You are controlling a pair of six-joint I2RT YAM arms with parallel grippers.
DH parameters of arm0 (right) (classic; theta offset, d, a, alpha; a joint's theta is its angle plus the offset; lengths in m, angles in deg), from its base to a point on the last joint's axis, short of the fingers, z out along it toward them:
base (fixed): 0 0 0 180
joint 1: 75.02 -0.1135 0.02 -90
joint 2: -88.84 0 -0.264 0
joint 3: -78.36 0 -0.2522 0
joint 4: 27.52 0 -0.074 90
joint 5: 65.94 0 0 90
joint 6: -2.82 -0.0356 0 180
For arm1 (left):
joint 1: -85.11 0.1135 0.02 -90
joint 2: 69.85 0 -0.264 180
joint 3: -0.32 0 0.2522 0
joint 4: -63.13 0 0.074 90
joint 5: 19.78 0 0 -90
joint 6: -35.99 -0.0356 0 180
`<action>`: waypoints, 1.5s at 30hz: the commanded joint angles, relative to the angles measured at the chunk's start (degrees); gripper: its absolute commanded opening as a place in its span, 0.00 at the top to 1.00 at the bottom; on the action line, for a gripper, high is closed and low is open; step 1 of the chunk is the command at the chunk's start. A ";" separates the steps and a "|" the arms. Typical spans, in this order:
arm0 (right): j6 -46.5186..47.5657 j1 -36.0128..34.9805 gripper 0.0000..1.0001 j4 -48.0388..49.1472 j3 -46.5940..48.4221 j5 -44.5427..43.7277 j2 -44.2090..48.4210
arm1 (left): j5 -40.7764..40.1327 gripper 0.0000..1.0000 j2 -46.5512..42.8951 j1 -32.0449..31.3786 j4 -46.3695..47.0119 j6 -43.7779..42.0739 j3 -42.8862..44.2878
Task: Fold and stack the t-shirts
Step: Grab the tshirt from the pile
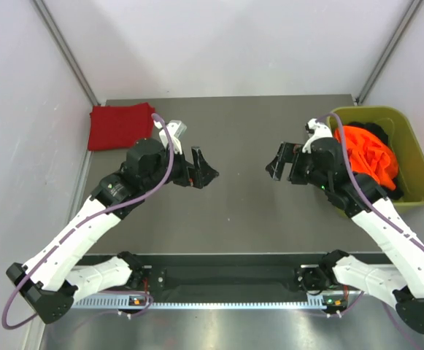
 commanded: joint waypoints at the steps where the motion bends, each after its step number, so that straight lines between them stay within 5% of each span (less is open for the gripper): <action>1: -0.74 -0.31 0.00 1.41 1.02 -2.93 1.35 | 1.16 0.03 -0.91 -0.04 3.27 0.49 0.27; 8: 3.80 0.21 0.00 -0.53 11.20 -16.27 -3.56 | -2.43 0.04 -0.56 -0.04 0.90 0.32 1.06; 12: 6.90 11.17 0.00 -6.58 21.66 -27.37 -10.50 | -4.82 0.05 0.49 0.05 -2.71 0.06 3.16; 14: 8.65 21.51 0.00 -7.30 24.48 -21.94 -13.14 | -3.50 0.05 0.32 -0.04 -3.15 -0.47 3.00; 21: 9.63 40.80 0.01 -3.61 22.39 -17.45 -21.93 | -2.09 0.05 -0.91 -0.04 -2.10 -0.47 -0.34; 23: 8.14 46.50 0.03 -3.17 20.89 -10.44 -26.58 | -2.09 0.06 -0.56 -0.04 -2.01 -0.21 -0.79; 25: 7.26 49.16 0.06 -2.73 19.40 -3.16 -30.88 | -1.92 0.06 -0.21 -0.04 -2.01 0.14 -1.05; 31: 6.64 52.33 0.11 3.33 11.57 -0.22 -35.82 | -1.48 0.07 0.67 -0.04 -0.87 0.84 -2.28; 34: 6.81 52.95 0.33 3.78 12.53 0.23 -37.14 | -2.00 0.07 0.93 -0.04 -0.95 0.76 -2.37; 35: 6.90 52.86 0.66 3.17 13.84 -0.04 -37.06 | -2.35 0.07 1.11 -0.04 -0.78 0.76 -2.28; 38: 7.08 52.60 1.00 0.45 20.51 -1.44 -35.39 | -2.97 0.07 1.37 0.05 -0.52 1.37 -2.19; 42: 7.60 51.64 1.00 -3.87 35.08 -0.05 -33.11 | -2.62 0.08 1.11 0.05 0.89 2.16 -2.19; 45: 6.91 50.84 1.00 -1.85 44.39 9.26 -30.21 | 3.43 0.09 0.23 -0.04 5.63 1.72 -3.50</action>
